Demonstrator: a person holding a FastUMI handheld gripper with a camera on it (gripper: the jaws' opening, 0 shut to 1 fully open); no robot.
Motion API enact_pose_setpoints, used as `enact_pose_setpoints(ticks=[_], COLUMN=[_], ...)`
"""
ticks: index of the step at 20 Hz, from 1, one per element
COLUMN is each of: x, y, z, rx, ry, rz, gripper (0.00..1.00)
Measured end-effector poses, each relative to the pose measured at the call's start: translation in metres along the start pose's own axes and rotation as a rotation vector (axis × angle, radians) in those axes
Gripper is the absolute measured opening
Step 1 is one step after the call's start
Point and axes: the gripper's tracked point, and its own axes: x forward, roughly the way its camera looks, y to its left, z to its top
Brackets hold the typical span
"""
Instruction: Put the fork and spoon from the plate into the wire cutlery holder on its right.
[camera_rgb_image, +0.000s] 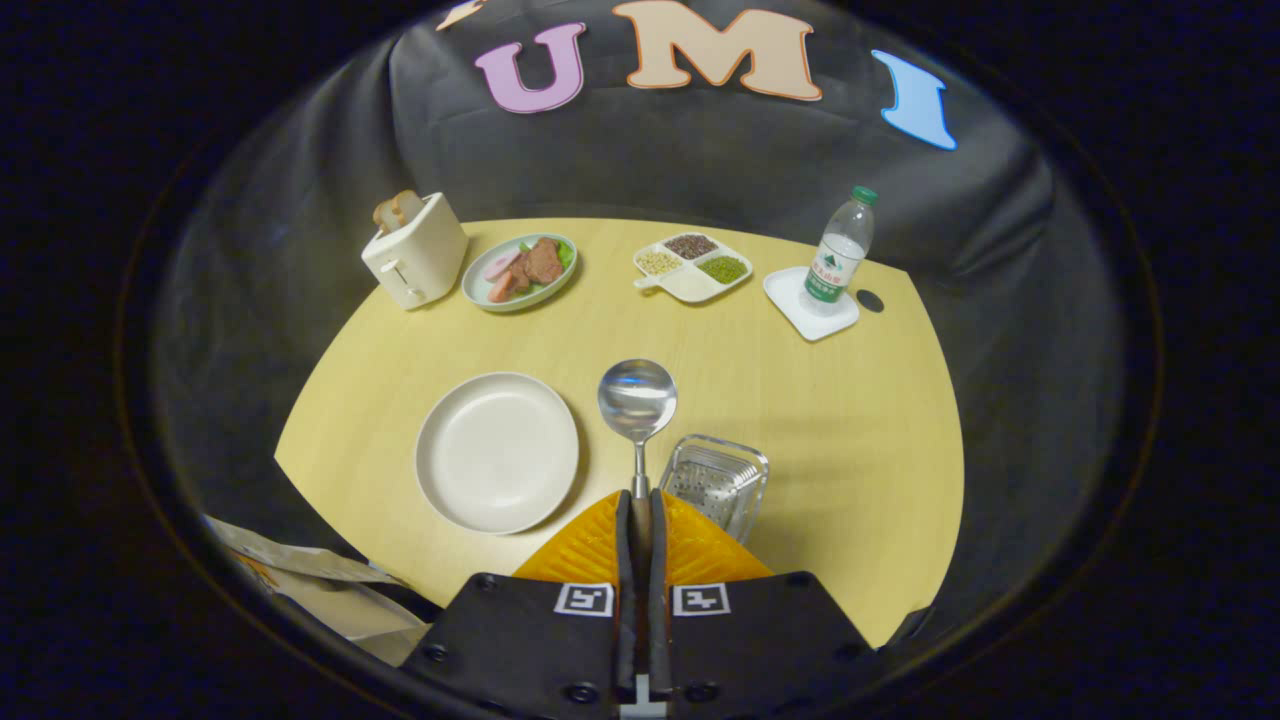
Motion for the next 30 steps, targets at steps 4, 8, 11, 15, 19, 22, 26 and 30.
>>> enact_pose_setpoints(ticks=[4,8,11,15,19,22,26,30], x=[0.003,0.006,0.008,0.007,0.005,0.005,0.002,-0.002], y=[-0.022,-0.033,-0.040,-0.040,-0.041,-0.039,-0.040,-0.035], z=[-0.016,-0.032,-0.036,-0.040,-0.038,-0.035,-0.038,-0.032], rx=[0.000,-0.001,0.023,0.023,0.018,0.033,0.026,0.030], ry=[0.059,0.115,0.119,0.122,0.111,0.096,0.091,0.047], rz=[-0.040,-0.057,-0.076,-0.076,-0.085,-0.075,-0.086,-0.075], gripper=[0.08,0.08,0.09,0.11,0.12,0.15,0.14,0.48])
